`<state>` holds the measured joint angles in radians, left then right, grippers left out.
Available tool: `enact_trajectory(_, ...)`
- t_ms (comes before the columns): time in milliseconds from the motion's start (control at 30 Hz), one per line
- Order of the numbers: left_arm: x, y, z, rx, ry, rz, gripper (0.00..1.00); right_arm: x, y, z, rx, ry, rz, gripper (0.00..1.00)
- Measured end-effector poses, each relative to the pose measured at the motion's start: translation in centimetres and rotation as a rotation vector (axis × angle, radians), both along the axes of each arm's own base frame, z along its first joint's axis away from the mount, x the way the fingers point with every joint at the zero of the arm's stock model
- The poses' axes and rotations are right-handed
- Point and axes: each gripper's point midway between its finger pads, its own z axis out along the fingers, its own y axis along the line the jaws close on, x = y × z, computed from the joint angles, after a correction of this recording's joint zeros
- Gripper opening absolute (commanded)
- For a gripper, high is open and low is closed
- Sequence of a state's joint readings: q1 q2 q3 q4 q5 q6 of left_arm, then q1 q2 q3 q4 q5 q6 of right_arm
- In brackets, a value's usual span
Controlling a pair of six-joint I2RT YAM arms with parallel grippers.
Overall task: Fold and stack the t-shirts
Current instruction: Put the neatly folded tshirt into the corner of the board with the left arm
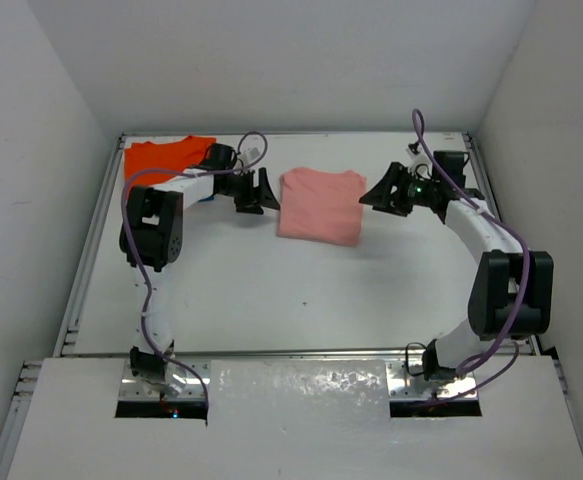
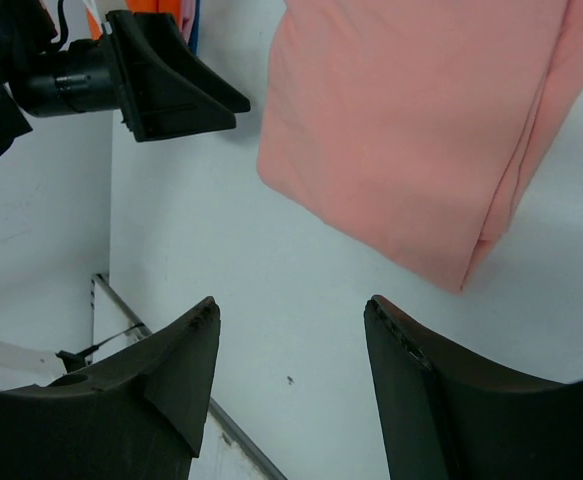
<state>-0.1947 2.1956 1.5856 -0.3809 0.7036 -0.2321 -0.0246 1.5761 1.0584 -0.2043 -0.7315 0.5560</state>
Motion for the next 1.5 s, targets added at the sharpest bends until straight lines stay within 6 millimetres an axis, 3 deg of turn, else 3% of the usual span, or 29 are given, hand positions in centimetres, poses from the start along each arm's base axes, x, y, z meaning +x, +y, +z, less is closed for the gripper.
enact_trajectory(133, 0.3, -0.4, -1.4, -0.024, 0.012, -0.005, 0.68, -0.4, 0.0, -0.1, -0.006, 0.01, 0.005, 0.59)
enact_trajectory(567, 3.2, -2.5, -1.0, -0.155, -0.033, 0.041, 0.73, -0.6, -0.3, 0.7, -0.016, -0.011, 0.007, 0.58)
enact_trajectory(867, 4.1, -4.9, -1.0, -0.122, -0.063, 0.035, 0.74, -0.2, -0.6, 1.4, -0.017, -0.029, 0.0, 0.58)
enact_trajectory(1167, 4.2, -5.3, -1.2, -0.08, -0.049, 0.067, 0.71, -0.1, -0.8, 1.4, -0.016, -0.026, -0.004, 0.57)
enact_trajectory(1233, 4.3, -5.3, -1.3, -0.069, -0.048, 0.078, 0.65, -0.1, -0.8, 1.4, -0.017, -0.026, -0.004, 0.57)
enact_trajectory(1367, 4.2, -5.6, -2.0, -0.033, -0.04, 0.108, 0.41, -0.1, -0.8, 1.4, -0.016, -0.026, -0.004, 0.57)
enact_trajectory(1433, 4.0, -5.9, -2.5, -0.023, -0.031, 0.118, 0.19, -0.1, -0.8, 1.4, -0.015, -0.026, -0.003, 0.57)
enact_trajectory(1500, 3.4, -6.2, -3.2, -0.017, -0.012, 0.128, 0.08, -0.2, -0.8, 1.4, -0.016, -0.026, -0.004, 0.57)
